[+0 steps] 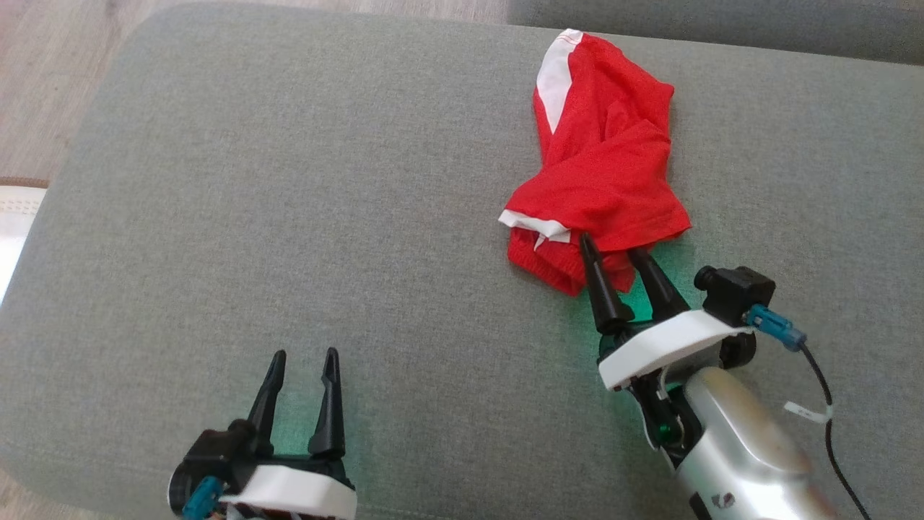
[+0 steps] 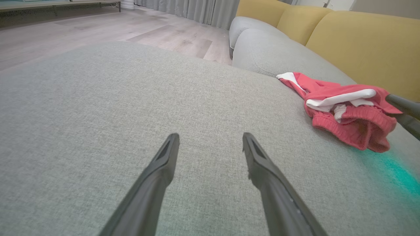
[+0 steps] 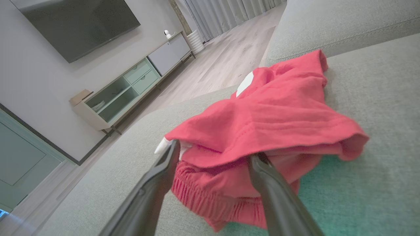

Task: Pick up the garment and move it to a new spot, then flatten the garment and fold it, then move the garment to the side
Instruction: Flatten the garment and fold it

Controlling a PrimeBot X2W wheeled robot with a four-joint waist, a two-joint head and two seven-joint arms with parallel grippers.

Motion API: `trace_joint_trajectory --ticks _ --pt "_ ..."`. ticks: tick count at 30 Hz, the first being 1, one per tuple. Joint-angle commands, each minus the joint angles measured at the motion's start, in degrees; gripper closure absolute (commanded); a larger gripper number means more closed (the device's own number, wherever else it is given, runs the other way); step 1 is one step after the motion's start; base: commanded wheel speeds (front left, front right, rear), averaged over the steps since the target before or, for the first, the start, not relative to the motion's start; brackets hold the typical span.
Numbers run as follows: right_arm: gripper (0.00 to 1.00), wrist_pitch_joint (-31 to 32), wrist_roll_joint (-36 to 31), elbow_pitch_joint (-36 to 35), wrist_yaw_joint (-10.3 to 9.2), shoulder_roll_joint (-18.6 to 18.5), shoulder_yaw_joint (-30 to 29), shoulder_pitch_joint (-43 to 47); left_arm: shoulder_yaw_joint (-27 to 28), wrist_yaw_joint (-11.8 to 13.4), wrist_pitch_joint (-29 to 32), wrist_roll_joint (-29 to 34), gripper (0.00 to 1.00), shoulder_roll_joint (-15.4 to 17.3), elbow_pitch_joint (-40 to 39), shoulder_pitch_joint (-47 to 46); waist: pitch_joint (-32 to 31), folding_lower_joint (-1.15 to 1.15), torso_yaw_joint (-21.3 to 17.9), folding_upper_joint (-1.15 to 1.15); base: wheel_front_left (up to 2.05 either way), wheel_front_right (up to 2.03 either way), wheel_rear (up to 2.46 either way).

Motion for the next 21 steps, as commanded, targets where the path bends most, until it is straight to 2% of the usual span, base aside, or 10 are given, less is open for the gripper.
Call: trace_joint_trajectory --ticks 1,2,4,5,12,18,21 --pt "0.0 -0.6 0.6 -1.7 0.2 0.4 0.9 -2.1 1.3 0.5 -0.5 -0.2 0.0 0.0 -1.5 -1.8 0.0 0.0 0.0 0.0 0.0 0.0 0.0" --pt "0.02 -0.6 0.9 -1.6 0.2 0.4 0.9 -2.6 1.2 0.5 -0.5 -0.3 0.0 0.0 -1.4 -1.9 0.1 0.0 0.0 0.0 0.0 0.0 0.0" --pt "0.71 -0.6 1.5 -1.1 0.2 0.4 1.0 -3.7 0.8 0.4 -0.5 -0.5 0.0 0.0 -1.1 -2.2 0.2 0.0 0.0 0.0 0.0 0.0 0.0" --pt "1.0 -0.6 1.5 -0.8 0.2 0.4 1.2 -4.4 0.6 0.5 -0.5 -0.6 0.0 0.0 -0.9 -2.3 0.2 0.0 0.1 0.0 0.0 0.0 0.0" --pt "1.0 -0.6 1.0 -2.0 0.2 0.4 1.4 -9.0 -0.4 0.8 -0.5 -2.3 0.0 0.0 0.2 -2.6 -0.6 0.0 2.0 0.0 0.0 0.0 0.0" --pt "1.0 -0.6 4.7 -10.6 0.2 0.4 6.6 -18.4 -0.2 0.9 -0.5 -3.0 0.0 0.0 1.0 -1.5 -2.3 0.0 4.5 0.0 0.0 0.0 0.0" --pt "1.0 -0.6 8.1 -15.5 0.2 0.4 6.3 -23.1 0.6 1.3 -0.5 -3.2 0.0 0.0 0.9 -0.8 -3.0 0.0 5.1 0.0 0.0 0.0 0.0"
